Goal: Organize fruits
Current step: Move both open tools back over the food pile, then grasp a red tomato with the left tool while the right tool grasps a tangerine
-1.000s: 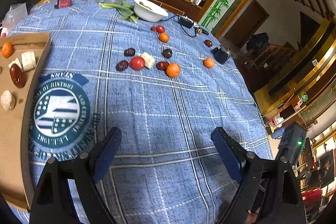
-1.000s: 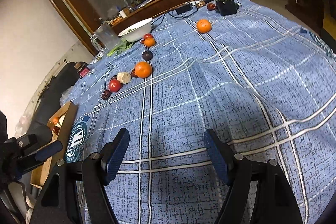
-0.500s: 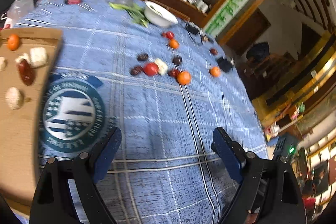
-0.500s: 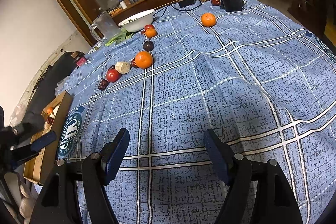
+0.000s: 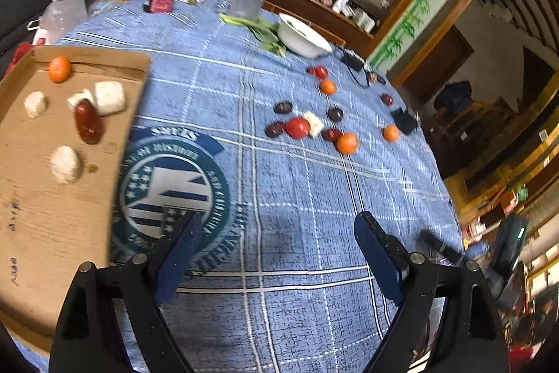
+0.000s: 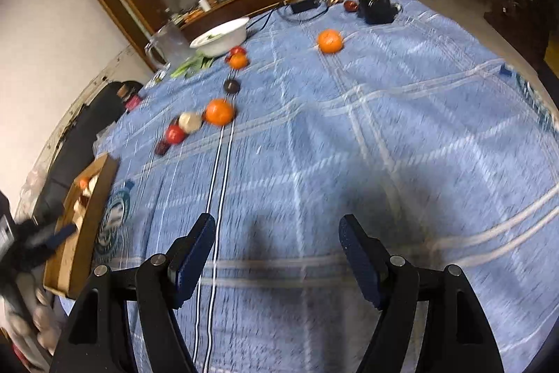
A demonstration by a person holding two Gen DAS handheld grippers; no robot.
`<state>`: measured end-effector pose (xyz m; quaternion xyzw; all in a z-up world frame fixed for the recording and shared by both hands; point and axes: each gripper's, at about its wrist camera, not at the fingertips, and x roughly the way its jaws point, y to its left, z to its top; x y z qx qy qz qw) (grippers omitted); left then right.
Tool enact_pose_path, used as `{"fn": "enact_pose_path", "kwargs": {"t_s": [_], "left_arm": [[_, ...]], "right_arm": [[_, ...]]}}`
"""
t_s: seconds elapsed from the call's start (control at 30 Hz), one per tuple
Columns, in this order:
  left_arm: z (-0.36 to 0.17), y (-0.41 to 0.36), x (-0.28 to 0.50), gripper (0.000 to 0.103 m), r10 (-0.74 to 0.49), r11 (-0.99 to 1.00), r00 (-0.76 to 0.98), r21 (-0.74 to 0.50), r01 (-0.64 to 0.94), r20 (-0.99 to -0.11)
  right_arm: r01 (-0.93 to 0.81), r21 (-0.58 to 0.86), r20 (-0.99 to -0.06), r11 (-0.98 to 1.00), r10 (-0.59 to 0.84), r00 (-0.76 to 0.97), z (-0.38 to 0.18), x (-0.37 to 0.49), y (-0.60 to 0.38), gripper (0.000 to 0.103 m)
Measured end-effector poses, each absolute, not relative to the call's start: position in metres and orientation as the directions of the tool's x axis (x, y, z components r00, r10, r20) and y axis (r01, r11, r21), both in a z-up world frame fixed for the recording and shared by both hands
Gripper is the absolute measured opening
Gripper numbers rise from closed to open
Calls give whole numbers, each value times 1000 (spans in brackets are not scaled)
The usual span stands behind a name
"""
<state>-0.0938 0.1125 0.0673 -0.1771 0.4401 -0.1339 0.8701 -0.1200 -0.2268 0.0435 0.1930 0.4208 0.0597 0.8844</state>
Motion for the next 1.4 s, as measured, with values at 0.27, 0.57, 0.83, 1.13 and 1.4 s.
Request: {"fn": "enact_pose_path", "kwargs": {"t_s": [0.27, 0.57, 0.83, 1.13, 1.4], "left_arm": [[59, 100, -82, 88, -364, 919, 562, -384, 88, -743], [60, 109, -64, 56, -345, 930, 559, -355, 94, -754], [50, 89, -34, 56, -347, 935, 527, -329, 131, -776], [45, 61, 2, 55, -317, 948, 552, -275, 160, -771], [38, 41, 33, 48, -311, 949, 561, -218, 228, -767]], "right_arm": [[-90, 281, -717, 955, 272, 642, 63, -36, -181, 77], [-164, 158, -761, 974, 226, 609, 30, 34, -126, 71], [-168, 210, -766, 963, 269, 584, 15, 49, -131, 40], [-157, 239, -746, 958, 285, 602, 20, 41, -141, 36], [-108, 314, -730, 943, 313, 608, 25, 40, -162, 36]]}}
